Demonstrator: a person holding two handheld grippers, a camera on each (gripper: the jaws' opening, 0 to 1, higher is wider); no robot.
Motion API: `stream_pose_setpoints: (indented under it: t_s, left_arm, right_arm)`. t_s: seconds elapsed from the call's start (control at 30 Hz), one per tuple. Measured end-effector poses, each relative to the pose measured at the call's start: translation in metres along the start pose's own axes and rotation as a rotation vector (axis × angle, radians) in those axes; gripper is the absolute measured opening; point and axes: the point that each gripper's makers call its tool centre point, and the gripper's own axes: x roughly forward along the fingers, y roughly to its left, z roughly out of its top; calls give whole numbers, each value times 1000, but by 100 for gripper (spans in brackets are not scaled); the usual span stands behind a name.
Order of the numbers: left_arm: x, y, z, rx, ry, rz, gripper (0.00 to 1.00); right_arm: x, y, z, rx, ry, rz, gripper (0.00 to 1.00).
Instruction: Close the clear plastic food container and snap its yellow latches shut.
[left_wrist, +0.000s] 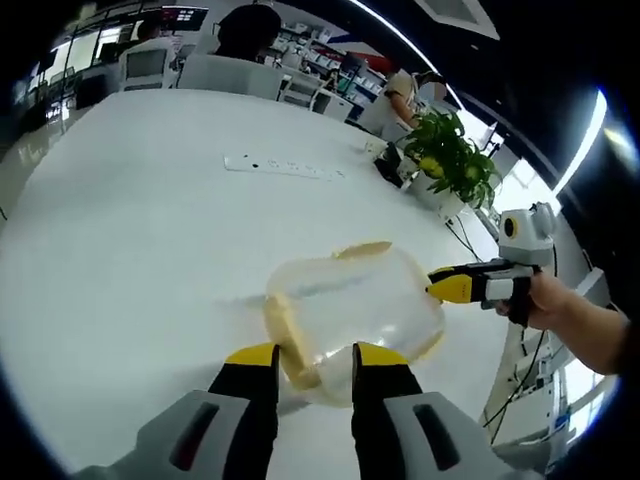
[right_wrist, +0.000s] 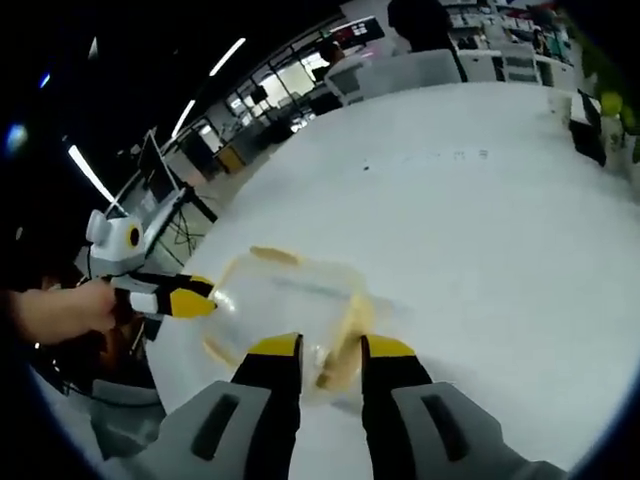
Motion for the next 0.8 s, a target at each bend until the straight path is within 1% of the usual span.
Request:
stream_pose_setpoints:
  t_s: [0.13, 0.2, 0.23, 0.27, 0.3, 0.33, 0.37, 0.43, 0.47, 0.5, 0.53, 0.57, 0.6, 0.8]
  left_arm:
    - [0, 1, 0, -9, -4, 3, 20]
    - [0, 1, 0, -12, -4, 3, 20]
    - [1, -2, 0, -9, 0, -22, 18]
    - [3, -1, -2, -75, 1, -11, 18]
    - [4, 0, -2, -73, 1, -8, 18]
    - [5, -1, -2, -62, 2, -8, 18]
    - [6, -2, -2, -63, 1, -9, 18]
    - [7, -3, -2, -64, -6, -6, 17]
    - [8, -3, -2, -65, -7, -4, 17]
    - [12, -2, 0, -66, -10, -5, 17]
    - [14, -3, 1, -62, -9, -4, 17]
    - [11, -1, 0, -61, -7, -4, 17]
    - [12, -1, 1, -61, -6, -6, 17]
    - [9, -1, -1, -67, -3, -9, 18]
  right_arm:
    - [0, 1, 0, 33, 2, -3, 18]
    - [0, 1, 0, 34, 4, -2, 18]
    - [0, 1, -1, 42, 8, -4, 18]
    - [0, 1, -1, 47, 9, 1, 18]
    - [1, 1, -2, 63, 19, 5, 18]
    - [1, 1, -1, 72, 14, 4, 18]
    - [3, 2, -3, 115, 10, 11, 18]
    - [4, 0, -3, 134, -1, 21, 17]
    - [5, 8, -9, 159, 20, 67, 17]
    - [9, 5, -14, 230, 1, 53, 18]
    - [11, 6, -17, 269, 5, 65, 18]
    - [11, 4, -18, 217, -15, 52, 19]
    - [10, 5, -19, 199, -13, 53, 19]
    - [12, 5, -17, 206, -6, 57, 20]
